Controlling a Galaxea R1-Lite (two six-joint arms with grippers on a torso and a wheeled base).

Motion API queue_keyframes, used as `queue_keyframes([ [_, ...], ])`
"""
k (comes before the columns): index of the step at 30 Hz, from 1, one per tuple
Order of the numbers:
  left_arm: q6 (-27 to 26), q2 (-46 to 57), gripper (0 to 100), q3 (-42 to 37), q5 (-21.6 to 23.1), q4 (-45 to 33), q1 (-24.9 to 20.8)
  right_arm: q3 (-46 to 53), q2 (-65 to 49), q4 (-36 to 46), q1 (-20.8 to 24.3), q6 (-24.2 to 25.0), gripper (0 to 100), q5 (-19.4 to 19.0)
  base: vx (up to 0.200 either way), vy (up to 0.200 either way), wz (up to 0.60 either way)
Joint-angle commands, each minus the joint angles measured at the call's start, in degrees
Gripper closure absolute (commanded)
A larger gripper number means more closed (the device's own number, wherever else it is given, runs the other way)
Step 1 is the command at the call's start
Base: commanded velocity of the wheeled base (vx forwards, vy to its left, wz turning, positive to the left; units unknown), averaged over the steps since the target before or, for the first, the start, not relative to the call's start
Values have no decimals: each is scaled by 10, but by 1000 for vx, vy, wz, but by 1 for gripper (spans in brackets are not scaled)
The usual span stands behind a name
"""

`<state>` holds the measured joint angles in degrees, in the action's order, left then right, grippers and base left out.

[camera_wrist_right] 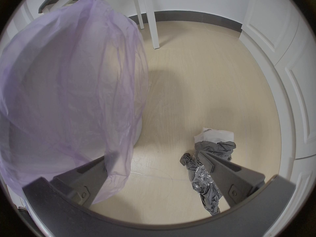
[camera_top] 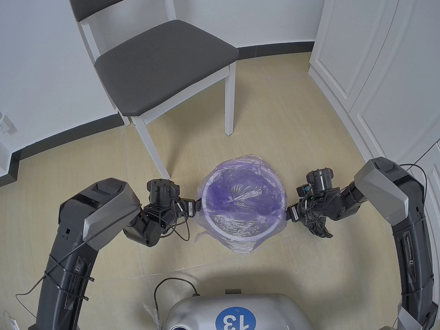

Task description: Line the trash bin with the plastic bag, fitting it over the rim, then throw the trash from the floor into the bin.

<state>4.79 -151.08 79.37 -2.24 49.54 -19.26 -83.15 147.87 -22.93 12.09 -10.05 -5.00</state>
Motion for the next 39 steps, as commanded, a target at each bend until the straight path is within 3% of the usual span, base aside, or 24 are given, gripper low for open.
queue_keyframes([
  [1, 14, 103, 0, -77, 2, 12, 5, 33, -84, 7, -15, -6, 0, 1, 0, 0, 0],
  [8, 12, 210, 0, -194, 7, 13, 7, 59, -194, 49, -32, -35, 0, 4, 0, 0, 0],
  [18, 11, 238, 0, -279, 0, 77, 7, 44, -201, 13, -1, -26, 0, 9, 0, 0, 0],
  [24, 10, 247, 0, -309, 0, 100, 8, 54, -179, 58, -41, -112, 0, 10, 0, 0, 0],
  [32, 14, 243, 0, -315, 0, 113, 11, 44, -89, 37, -62, -107, 0, -1, 0, 0, 0],
  [36, 14, 243, 0, -327, 0, 121, 11, 42, -55, -7, -50, -52, 0, -22, 0, 0, 0],
  [39, 14, 243, 0, -338, -1, 138, 11, 42, -46, -26, -49, -48, 0, -21, 0, 0, 0],
])
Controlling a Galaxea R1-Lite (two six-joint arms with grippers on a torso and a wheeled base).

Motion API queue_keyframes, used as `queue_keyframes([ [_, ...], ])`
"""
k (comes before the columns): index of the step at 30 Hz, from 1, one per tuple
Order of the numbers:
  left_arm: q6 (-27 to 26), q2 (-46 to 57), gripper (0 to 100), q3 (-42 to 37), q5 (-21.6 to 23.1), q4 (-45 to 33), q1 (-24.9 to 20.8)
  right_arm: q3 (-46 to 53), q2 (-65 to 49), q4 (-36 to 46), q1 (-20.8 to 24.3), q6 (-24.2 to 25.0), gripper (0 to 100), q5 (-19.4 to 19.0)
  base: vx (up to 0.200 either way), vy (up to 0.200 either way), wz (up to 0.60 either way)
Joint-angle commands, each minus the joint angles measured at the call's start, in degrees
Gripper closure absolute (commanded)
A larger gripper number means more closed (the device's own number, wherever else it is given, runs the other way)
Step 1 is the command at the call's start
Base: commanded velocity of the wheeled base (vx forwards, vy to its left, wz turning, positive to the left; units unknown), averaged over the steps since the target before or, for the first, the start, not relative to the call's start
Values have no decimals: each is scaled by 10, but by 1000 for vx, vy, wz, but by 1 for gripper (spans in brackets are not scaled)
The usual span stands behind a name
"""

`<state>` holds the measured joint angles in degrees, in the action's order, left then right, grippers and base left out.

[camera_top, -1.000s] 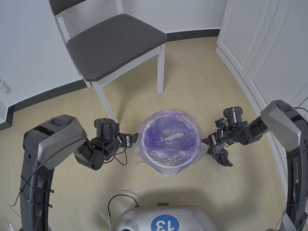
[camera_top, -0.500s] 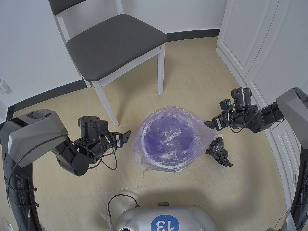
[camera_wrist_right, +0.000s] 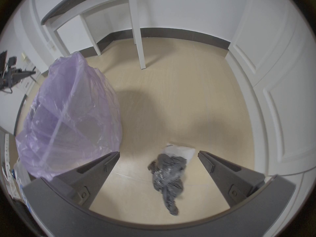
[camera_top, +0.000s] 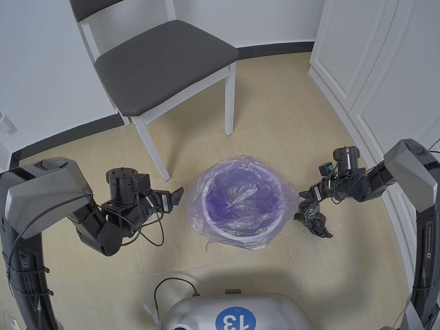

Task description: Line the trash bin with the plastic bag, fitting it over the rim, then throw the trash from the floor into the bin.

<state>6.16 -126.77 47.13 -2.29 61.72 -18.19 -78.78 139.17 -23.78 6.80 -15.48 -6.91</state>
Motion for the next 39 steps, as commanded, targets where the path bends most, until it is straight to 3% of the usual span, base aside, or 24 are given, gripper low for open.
queue_keyframes([
  [1, 0, -1, 0, -19, -1, 21, 1, 0, 40, -17, 2, 2, 0, -2, 0, 0, 0],
  [9, 0, 8, 0, -39, -1, 41, 9, 21, -80, -22, 1, 5, 0, 1, 0, 0, 0],
  [11, 1, 8, 0, -43, -1, 48, 10, 10, -103, -34, 24, 16, 0, 0, 0, 0, 0],
  [18, 1, 4, 0, -63, -1, 75, 8, -19, -59, -95, 96, 105, 0, 15, 0, 0, 0],
  [29, 0, 5, 0, -75, -2, 89, 18, -81, 21, -97, 110, 109, 0, 15, 0, 0, 0],
  [39, 1, -6, 0, -78, -1, 96, 24, -103, 44, -97, 91, 112, 0, 9, 0, 0, 0],
])
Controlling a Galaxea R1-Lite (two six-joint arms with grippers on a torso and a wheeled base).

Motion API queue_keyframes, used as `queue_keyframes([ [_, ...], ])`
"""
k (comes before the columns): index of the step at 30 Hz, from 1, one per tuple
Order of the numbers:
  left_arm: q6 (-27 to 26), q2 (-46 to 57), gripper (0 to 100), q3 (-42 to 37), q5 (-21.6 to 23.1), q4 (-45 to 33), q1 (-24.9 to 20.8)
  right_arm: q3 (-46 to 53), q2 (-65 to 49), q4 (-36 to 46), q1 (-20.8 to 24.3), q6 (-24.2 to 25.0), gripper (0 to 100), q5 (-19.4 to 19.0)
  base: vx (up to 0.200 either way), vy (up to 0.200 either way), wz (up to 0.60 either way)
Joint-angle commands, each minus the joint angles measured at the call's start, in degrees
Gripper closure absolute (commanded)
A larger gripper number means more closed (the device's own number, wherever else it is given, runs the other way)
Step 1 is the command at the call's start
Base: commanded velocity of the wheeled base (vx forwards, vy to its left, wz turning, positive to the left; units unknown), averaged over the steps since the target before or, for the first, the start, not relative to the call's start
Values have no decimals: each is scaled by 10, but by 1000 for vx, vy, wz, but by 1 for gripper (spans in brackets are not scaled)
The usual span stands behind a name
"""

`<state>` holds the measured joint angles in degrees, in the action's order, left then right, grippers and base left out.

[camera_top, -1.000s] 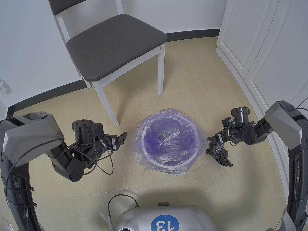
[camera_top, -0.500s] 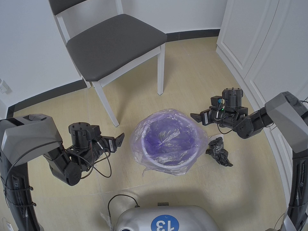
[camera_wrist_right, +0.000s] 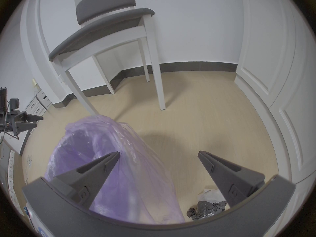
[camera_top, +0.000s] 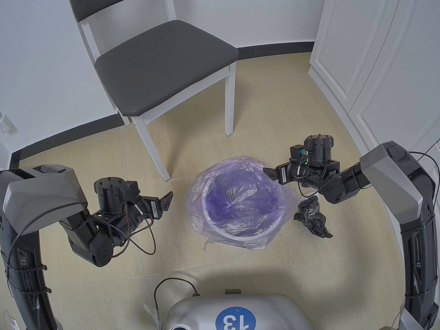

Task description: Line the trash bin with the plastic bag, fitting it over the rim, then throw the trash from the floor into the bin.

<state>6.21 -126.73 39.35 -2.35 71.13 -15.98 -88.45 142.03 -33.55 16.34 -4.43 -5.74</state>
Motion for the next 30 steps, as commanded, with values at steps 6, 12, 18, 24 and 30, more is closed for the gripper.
queue_keyframes([
  [6, 0, -17, 0, -2, 0, 18, 1, -20, 45, 3, -10, 1, 0, -2, 0, 0, 0],
  [12, 0, -19, 0, -7, 0, 20, 2, -29, 51, 3, -17, 18, 0, -4, 0, 0, 0],
  [18, -1, -19, 0, -4, 0, 20, 1, -28, 22, 6, -11, 31, 0, -4, 0, 0, 0],
  [24, -1, -17, 0, -7, -1, 20, 0, -22, 2, 6, -10, 31, 0, -4, 0, 0, 0],
  [30, -1, -13, 0, -10, -3, 22, 2, -25, -2, 6, -20, 32, 0, -4, 0, 0, 0],
])
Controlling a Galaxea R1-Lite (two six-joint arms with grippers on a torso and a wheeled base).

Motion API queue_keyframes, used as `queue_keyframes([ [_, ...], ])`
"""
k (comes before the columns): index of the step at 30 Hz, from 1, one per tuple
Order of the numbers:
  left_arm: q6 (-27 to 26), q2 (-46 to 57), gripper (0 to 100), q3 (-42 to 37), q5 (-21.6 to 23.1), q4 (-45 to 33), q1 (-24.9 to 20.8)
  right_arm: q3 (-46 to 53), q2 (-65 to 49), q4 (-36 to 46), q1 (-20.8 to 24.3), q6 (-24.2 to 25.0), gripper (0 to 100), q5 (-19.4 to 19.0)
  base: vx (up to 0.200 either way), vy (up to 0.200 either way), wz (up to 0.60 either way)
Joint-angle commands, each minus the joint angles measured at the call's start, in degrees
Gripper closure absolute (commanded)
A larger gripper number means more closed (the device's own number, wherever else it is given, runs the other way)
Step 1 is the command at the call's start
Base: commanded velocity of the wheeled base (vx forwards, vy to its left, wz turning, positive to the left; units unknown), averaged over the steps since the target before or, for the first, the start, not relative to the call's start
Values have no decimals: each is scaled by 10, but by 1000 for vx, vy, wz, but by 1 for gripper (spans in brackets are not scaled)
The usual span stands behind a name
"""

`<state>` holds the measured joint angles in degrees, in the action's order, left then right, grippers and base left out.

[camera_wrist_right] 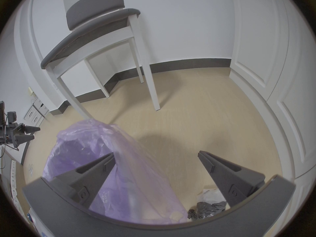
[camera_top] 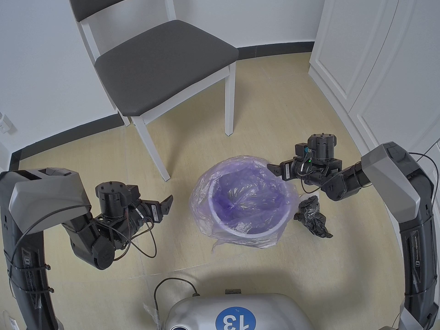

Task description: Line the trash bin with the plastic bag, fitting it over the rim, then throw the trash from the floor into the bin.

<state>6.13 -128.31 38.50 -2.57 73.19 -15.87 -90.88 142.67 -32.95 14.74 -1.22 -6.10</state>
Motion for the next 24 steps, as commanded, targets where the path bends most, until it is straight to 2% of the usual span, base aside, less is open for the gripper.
queue_keyframes([
  [1, 0, 2, 0, -2, -1, 2, 1, -2, -9, 0, -5, 0, 0, -1, 0, 0, 0],
  [17, -1, 2, 0, -12, -2, 19, -2, -18, 25, 23, -26, 3, 0, -12, 0, 0, 0],
  [24, 0, 0, 0, -13, -2, 19, -4, -51, 52, 42, -26, 50, 0, -28, 0, 0, 0],
])
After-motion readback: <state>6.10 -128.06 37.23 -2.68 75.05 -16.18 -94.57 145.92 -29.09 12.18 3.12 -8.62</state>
